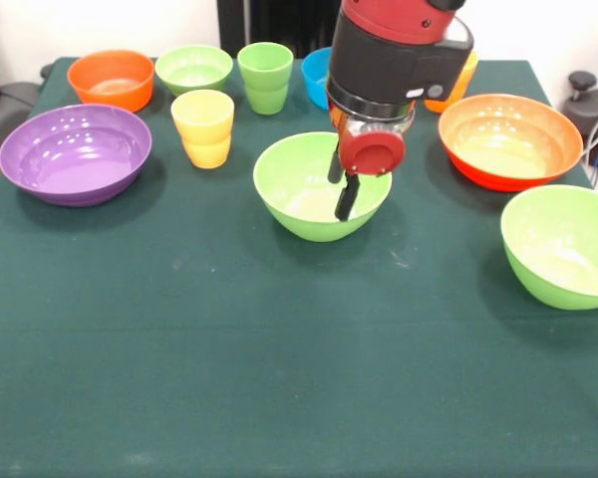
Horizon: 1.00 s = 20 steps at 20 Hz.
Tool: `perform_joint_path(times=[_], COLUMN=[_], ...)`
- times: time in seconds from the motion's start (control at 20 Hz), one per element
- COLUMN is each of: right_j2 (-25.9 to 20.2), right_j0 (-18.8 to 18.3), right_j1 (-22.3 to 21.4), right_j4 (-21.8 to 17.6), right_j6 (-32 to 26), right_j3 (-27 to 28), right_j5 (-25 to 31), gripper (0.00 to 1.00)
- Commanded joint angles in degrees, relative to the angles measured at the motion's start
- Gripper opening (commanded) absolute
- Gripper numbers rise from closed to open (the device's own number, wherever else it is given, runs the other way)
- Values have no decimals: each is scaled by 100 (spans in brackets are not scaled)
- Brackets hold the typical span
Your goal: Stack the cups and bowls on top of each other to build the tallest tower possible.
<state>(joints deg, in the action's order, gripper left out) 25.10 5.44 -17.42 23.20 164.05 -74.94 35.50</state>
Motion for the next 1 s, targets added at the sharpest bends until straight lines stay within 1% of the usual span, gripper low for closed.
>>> perform_joint_path(times=[0.05, 0.3, 0.45, 0.6, 0.65, 0.7, 0.8, 1.0], right_j2=[-505, -535, -587, -701, -744, -849, -862, -839], right_j0=[-33, -59, -55, -103, -126, -161, -129, -95], right_j1=[479, 664, 779, 816, 845, 876, 960, 963], right_j4=[-210, -208, -218, -239, -243, -221, -237, -314], right_j6=[416, 312, 260, 156, 105, 78, 72, 9], right_j3=[-354, -158, -125, -207, -217, -280, -281, -350], right_j5=[-714, -607, -742, -902, -846, -938, -989, -1051], gripper=[100, 100, 100, 100, 100, 100, 100, 100])
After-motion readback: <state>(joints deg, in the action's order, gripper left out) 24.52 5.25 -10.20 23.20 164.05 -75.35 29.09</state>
